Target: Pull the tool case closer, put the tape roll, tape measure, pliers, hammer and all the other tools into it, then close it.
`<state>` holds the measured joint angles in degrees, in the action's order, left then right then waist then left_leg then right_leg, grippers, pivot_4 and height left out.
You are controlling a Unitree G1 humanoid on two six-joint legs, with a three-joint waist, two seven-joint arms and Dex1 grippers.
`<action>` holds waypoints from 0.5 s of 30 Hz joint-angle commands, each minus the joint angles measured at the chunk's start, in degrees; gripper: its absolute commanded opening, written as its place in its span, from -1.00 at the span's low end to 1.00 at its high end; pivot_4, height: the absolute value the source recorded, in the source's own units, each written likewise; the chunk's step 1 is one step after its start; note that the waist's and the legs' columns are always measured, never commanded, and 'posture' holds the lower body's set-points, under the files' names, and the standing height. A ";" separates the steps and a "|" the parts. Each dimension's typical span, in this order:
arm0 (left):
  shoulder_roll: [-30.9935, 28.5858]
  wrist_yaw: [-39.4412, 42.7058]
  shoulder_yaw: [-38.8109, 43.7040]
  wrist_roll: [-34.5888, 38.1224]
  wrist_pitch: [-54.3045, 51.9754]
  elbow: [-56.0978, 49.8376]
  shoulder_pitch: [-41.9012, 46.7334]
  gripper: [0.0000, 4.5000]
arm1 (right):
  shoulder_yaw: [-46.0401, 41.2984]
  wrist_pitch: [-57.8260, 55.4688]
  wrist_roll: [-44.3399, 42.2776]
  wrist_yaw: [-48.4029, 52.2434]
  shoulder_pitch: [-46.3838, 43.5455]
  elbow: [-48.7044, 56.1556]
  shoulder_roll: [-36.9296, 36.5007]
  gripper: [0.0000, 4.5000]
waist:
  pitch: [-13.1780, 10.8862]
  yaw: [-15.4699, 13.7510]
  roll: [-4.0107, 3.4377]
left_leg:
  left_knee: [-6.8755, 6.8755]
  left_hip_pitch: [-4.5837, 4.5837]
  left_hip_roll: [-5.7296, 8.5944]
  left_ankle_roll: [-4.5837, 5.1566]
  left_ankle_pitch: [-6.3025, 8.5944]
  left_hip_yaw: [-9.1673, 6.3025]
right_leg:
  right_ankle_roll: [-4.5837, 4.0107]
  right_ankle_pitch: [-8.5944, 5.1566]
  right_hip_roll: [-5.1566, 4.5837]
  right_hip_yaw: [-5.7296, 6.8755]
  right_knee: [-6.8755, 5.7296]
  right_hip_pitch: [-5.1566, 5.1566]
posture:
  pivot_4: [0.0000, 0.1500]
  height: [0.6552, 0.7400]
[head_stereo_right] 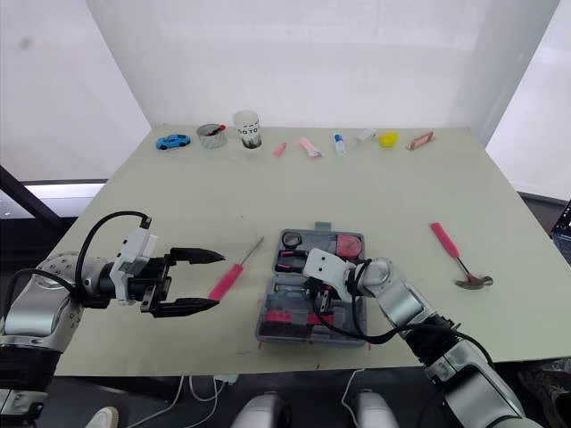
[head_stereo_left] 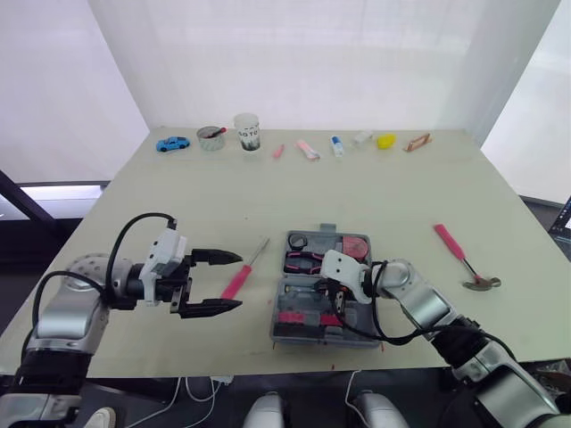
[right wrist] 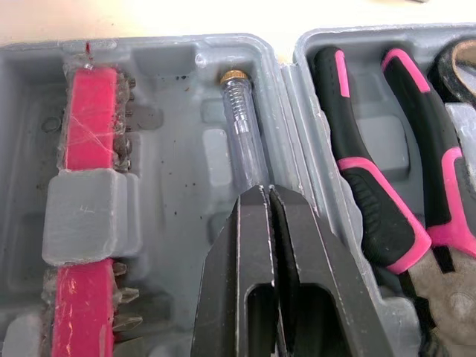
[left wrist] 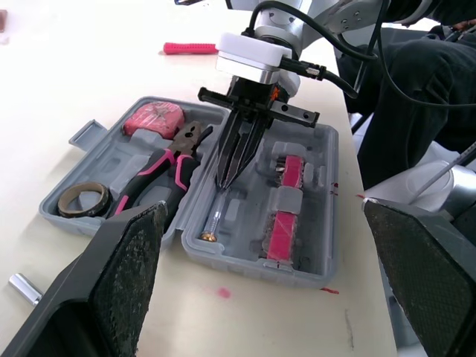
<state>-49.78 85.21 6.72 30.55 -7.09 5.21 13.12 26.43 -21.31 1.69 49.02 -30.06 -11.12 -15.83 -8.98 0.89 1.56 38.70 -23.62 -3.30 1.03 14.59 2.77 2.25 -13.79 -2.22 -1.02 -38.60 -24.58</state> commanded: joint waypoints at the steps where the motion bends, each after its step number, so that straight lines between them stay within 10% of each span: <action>1: 1.17 -2.36 2.62 0.65 0.53 -0.21 0.15 1.00 | -4.86 3.40 -3.60 -2.51 0.68 2.34 2.65 -0.95 | -0.03 0.26 -0.01 | 0.00 0.00 0.00 0.00 0.00 0.02 | 0.00 0.00 0.01 -0.04 -0.04 -0.03 | 1.00 1.00; 15: 7.23 -15.70 10.47 1.87 -0.34 -1.40 -6.17 1.00 | -29.76 -2.08 -17.15 -11.64 11.57 25.49 -2.37 -0.95 | -0.07 -0.31 -0.04 | -0.02 -0.16 0.00 -0.01 0.00 0.03 | 0.00 0.00 -0.03 0.00 0.06 -0.11 | 1.00 1.00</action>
<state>-42.66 71.00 15.10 31.69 -7.61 5.14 7.06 0.39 -23.53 -13.36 38.90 -19.50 10.91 -17.42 -9.05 0.58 1.51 38.67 -23.78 -3.31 1.03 14.59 2.80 2.24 -13.79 -2.25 -1.02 -38.53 -24.69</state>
